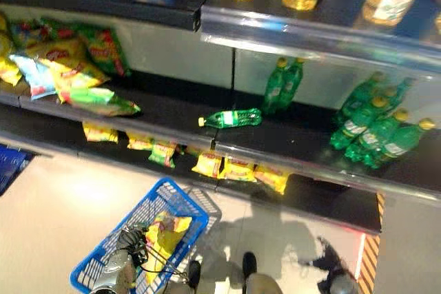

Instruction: Pick up the snacks into the basket

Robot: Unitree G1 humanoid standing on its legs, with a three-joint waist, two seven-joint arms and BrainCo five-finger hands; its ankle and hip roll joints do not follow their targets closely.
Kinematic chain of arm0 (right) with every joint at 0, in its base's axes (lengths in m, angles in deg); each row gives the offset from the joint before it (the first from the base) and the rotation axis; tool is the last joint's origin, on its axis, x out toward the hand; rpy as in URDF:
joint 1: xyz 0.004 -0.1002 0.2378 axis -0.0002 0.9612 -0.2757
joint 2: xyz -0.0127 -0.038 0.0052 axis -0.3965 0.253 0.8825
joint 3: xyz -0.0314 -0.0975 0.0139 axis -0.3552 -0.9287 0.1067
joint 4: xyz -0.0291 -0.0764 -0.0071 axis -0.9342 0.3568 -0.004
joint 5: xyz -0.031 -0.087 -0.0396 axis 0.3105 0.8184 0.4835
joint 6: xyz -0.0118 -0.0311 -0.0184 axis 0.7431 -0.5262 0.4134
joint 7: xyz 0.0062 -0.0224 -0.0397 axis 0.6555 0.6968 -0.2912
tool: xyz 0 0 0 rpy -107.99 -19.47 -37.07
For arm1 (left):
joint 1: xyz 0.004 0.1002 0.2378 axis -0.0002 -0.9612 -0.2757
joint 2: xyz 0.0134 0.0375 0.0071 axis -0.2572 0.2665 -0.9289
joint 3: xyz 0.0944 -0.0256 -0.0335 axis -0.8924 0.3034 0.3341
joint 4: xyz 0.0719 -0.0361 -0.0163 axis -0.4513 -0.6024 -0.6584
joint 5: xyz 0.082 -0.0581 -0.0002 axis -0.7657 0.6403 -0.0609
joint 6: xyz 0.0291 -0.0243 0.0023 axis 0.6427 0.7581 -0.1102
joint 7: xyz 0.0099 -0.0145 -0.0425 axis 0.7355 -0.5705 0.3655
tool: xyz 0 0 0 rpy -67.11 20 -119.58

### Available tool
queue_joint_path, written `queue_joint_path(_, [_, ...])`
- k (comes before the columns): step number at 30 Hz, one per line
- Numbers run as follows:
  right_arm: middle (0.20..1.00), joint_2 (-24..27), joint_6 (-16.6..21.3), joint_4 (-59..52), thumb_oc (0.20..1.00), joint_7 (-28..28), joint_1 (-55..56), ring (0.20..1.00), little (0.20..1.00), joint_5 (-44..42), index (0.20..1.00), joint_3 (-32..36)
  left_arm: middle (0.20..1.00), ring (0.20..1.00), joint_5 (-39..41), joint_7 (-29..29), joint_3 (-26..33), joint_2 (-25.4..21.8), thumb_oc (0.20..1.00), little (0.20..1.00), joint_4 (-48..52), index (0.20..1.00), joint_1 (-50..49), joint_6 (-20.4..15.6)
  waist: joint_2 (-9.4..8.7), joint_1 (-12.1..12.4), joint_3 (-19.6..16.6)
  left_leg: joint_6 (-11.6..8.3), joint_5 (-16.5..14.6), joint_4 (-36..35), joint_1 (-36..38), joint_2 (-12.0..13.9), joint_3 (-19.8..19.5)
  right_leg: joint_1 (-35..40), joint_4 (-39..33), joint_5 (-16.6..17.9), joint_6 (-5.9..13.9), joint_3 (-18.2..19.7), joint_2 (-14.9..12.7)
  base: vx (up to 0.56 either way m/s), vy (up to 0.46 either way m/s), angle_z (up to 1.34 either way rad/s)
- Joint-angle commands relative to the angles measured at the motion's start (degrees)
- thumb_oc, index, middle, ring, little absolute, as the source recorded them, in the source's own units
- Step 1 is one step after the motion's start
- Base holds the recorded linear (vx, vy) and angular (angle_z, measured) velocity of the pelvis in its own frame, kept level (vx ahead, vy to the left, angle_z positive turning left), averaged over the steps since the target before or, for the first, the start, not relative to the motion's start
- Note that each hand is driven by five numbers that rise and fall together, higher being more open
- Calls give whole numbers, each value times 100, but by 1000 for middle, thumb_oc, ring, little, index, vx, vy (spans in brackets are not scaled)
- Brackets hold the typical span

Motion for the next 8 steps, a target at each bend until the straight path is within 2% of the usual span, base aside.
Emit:
queue_joint_path(1, [1000,100,73,495,1000,-307,-278,1000,1000,-875,1000,130,200,200,-710,-142,-420,-131,200,200,-561,200,-320,103,32,37,-353,45,-249,248,-292,-395,216,-214,92,-235,551,92,-132,85,-4,-30])
queue_joint_path(2, [1000,100,73,495,1000,-307,-278,1000,1000,-875,1000,130,200,200,-710,-142,-420,-131,200,200,-561,200,-320,102,32,37,-351,45,-249,248,-290,-395,216,-212,92,-235,551,92,-132,110,-6,-29])
queue_joint_path(4, [1000,62,-93,1330,1000,-568,-402,1000,1000,-1005,1000,510,200,200,-823,-53,-249,-74,200,200,-1452,200,-288,254,58,17,-501,57,-315,246,-152,-371,275,-73,53,-254,540,113,-107,123,-22,-15])
queue_joint_path(8, [1000,6,-117,1402,1000,-423,-407,1000,1000,-1151,1000,421,200,200,-687,-195,-208,-77,200,200,-1491,200,-359,176,60,31,-584,68,-347,233,-52,-348,296,20,41,-270,519,125,-95,55,-21,-13])
